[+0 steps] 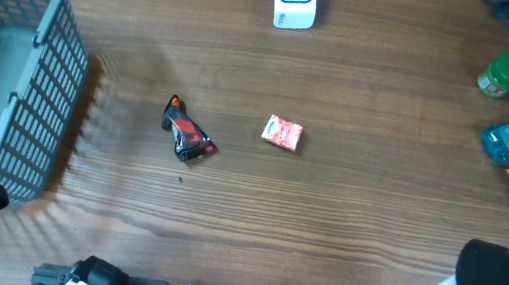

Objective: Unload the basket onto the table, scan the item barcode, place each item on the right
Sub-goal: 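Grasp the red tissue pack with the right gripper and lift it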

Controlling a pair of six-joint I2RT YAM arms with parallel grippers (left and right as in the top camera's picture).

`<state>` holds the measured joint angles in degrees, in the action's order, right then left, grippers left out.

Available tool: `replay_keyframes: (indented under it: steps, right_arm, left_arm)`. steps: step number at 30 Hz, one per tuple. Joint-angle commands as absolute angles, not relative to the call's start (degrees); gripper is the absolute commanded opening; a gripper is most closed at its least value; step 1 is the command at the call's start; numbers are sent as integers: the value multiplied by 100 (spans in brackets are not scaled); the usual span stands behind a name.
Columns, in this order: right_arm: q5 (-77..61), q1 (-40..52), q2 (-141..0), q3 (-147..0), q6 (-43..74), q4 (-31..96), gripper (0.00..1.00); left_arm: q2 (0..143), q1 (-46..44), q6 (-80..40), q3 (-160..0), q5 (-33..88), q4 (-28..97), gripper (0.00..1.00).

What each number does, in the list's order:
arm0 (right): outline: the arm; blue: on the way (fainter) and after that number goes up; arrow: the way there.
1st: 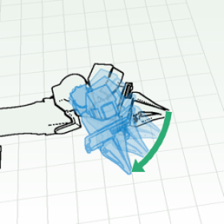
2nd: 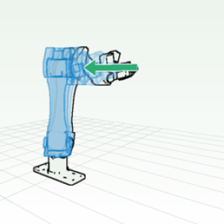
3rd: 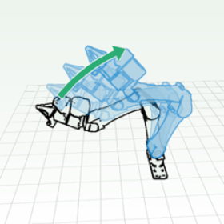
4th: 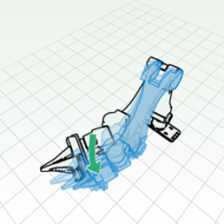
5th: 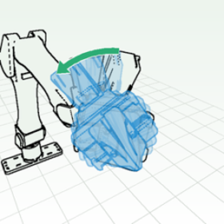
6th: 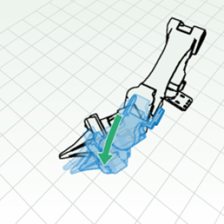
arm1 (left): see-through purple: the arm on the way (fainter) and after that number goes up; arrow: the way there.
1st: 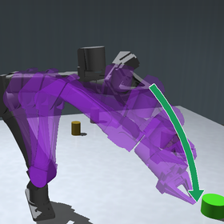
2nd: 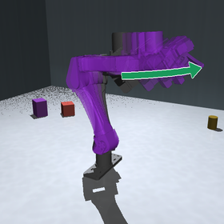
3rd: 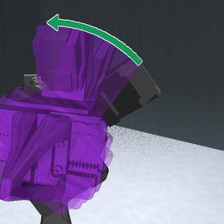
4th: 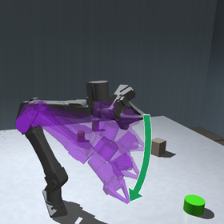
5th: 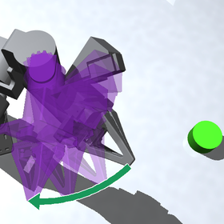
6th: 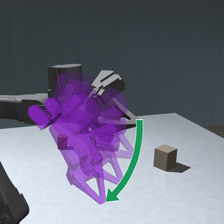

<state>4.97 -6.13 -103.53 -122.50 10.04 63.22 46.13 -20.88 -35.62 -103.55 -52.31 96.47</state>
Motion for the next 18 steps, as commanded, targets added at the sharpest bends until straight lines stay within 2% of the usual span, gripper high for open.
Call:
replay_keyframes:
  steps: [1,4,7,10,14,18]
  right_arm:
    - [-405,250,-10781,-11981,1835,6648,100]
    - [-499,1055,-10792,-11725,1920,6692,100]
    - [-502,1769,-10860,-11308,2510,6632,100]
    - [-480,2379,-11074,-10836,3682,6742,100]
    - [-244,2888,-11327,-9998,5249,6694,100]
    - [-250,3249,-11491,-9448,5636,6309,100]
  left_arm:
    - [4654,-2060,-3465,-10335,-4950,9649,100]
    - [4654,-2060,-3474,-10335,-4595,9647,100]
    - [4657,-2060,-3476,-10335,-4383,9638,100]
    - [4654,-2060,-3474,-10333,-4285,9649,100]
    - [4654,-2060,-3472,-10333,-4178,9649,100]
    - [4654,-2060,-3470,-10333,-4005,9649,100]
